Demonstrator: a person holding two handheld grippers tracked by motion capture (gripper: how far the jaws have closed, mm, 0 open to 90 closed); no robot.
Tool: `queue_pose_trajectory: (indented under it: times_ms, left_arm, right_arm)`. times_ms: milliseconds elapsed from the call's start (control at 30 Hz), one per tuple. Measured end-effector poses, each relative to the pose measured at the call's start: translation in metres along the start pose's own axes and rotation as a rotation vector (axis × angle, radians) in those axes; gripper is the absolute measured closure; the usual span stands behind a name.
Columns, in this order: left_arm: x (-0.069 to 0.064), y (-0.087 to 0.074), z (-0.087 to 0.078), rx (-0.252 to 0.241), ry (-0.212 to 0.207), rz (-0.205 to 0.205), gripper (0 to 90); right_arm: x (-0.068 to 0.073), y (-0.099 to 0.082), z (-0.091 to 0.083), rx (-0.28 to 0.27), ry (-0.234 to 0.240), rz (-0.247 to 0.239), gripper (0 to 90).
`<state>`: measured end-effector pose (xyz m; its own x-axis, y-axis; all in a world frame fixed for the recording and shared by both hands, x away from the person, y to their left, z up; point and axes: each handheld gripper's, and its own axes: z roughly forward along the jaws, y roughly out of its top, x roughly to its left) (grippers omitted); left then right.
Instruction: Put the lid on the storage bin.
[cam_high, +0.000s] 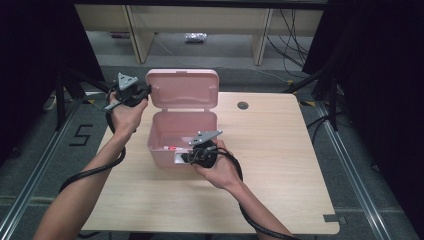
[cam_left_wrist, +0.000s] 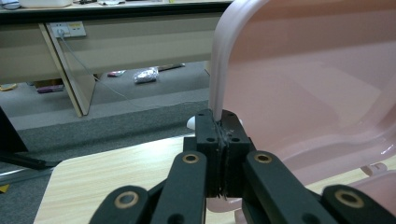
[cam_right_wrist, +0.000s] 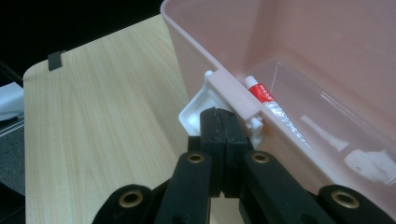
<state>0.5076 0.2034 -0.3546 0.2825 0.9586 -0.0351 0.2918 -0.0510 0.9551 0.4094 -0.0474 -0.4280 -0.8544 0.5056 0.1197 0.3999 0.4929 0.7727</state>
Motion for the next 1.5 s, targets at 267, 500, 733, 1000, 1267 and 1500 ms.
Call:
queue_pose_trajectory:
  times_ms: [267, 500, 733, 1000, 1267, 1500]
  left_arm:
    - [-0.001, -0.002, -0.005, -0.001, -0.002, 0.01, 88.4]
    - [-0.002, -0.005, -0.008, -0.005, -0.001, 0.019, 88.3]
    - [-0.003, -0.007, -0.012, -0.008, -0.003, 0.031, 88.2]
    - [-0.004, -0.009, -0.016, -0.01, -0.004, 0.04, 88.2]
    - [-0.005, -0.013, -0.019, -0.015, -0.008, 0.052, 88.1]
    - [-0.006, -0.015, -0.022, -0.017, -0.007, 0.063, 88.0]
  right_arm:
    - [0.0, 0.0, 0.0, -0.002, -0.004, -0.009, 90.0]
    - [0.0, 0.0, 0.0, 0.001, -0.007, 0.002, 90.0]
    - [0.0, 0.0, 0.0, -0.001, -0.006, -0.002, 90.0]
    - [0.0, 0.0, 0.0, 0.001, -0.005, 0.001, 90.0]
    - [0.0, 0.0, 0.0, -0.003, -0.002, -0.007, 90.0]
    - [-0.001, 0.0, 0.0, -0.003, -0.001, -0.007, 90.0]
